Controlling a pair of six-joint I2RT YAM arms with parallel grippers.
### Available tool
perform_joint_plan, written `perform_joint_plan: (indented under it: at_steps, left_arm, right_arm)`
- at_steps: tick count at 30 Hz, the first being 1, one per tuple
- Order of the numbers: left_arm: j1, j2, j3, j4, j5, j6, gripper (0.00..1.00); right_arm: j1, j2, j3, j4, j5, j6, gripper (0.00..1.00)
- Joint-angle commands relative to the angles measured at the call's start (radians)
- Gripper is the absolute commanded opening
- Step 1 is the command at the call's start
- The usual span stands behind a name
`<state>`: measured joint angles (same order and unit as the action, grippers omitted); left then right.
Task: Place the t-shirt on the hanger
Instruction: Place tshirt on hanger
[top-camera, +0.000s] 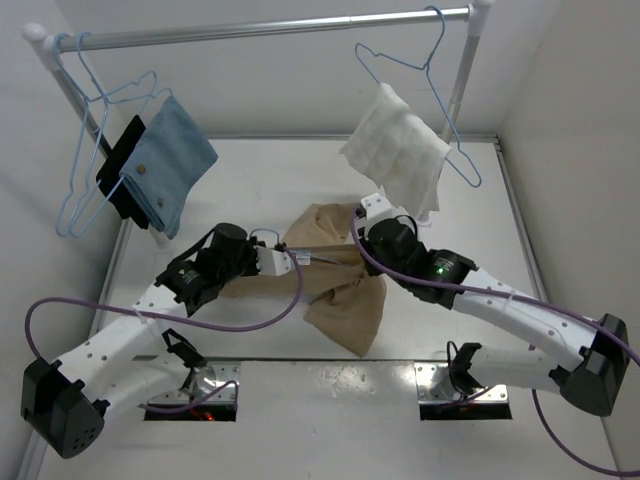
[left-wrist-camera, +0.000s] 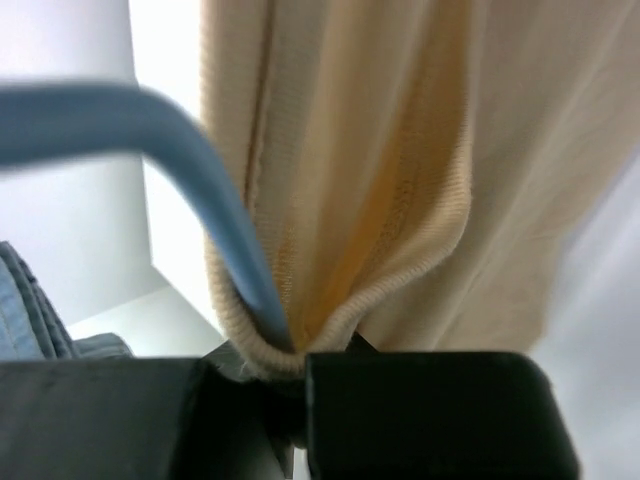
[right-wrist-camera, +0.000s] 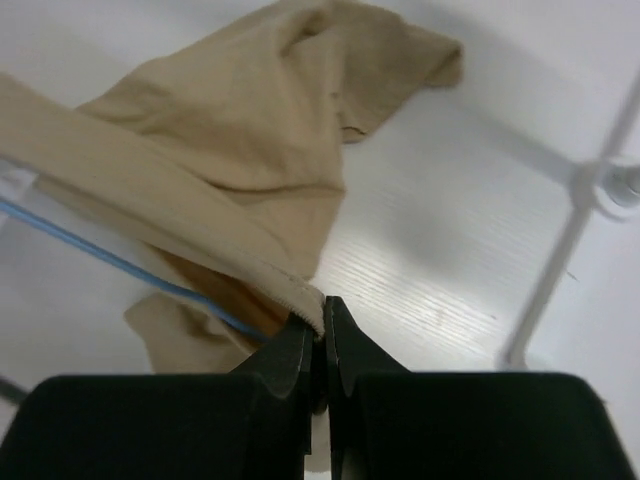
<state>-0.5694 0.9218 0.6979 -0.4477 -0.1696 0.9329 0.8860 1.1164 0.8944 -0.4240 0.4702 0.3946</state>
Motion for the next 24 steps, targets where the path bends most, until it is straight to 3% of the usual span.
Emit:
perform_joint_plan:
  at_steps: [1,4,9,10,11,14,15,18,24]
  left_arm:
    - [-0.052,0.011,0.095,-0.074,0.008,-0.138,0.00]
    - [-0.087,0.043,0.159,-0.115,0.083,-0.252,0.00]
    - [-0.135,0.043,0.192,-0.125,0.180,-0.353,0.00]
    - [-0.135,0.032,0.192,-0.125,0.180,-0.362,0.00]
    - [-0.144,0.032,0.192,-0.125,0.180,-0.362,0.00]
    - [-0.144,-0.004,0.180,-0.135,0.168,-0.329,0.00]
    - [-0.144,-0.015,0.163,-0.135,0.168,-0.313,0.00]
    - [-0.144,-0.046,0.138,-0.135,0.191,-0.273,0.00]
    - [-0.144,-0.070,0.138,-0.105,0.285,-0.264,0.00]
  right_arm:
    - [-0.018,0.016,0.037,0.128,-0.262,-0.148,0.00]
    - [-0.018,-0.006,0.028,0.276,-0.506,-0.148,0.00]
    - [-0.018,-0.087,-0.031,0.343,-0.522,-0.152,0.00]
    - [-0.018,-0.098,-0.041,0.323,-0.492,-0.161,0.10]
    - [-0.018,-0.107,-0.041,0.298,-0.481,-0.161,0.36]
    - [-0.028,-0.167,-0.041,0.209,-0.469,-0.189,0.66]
    - [-0.028,-0.187,-0.041,0.199,-0.469,-0.203,0.69]
    - [-0.028,-0.236,-0.032,0.157,-0.469,-0.264,0.76]
    - [-0.016,-0.126,0.066,0.112,-0.565,-0.281,0.72]
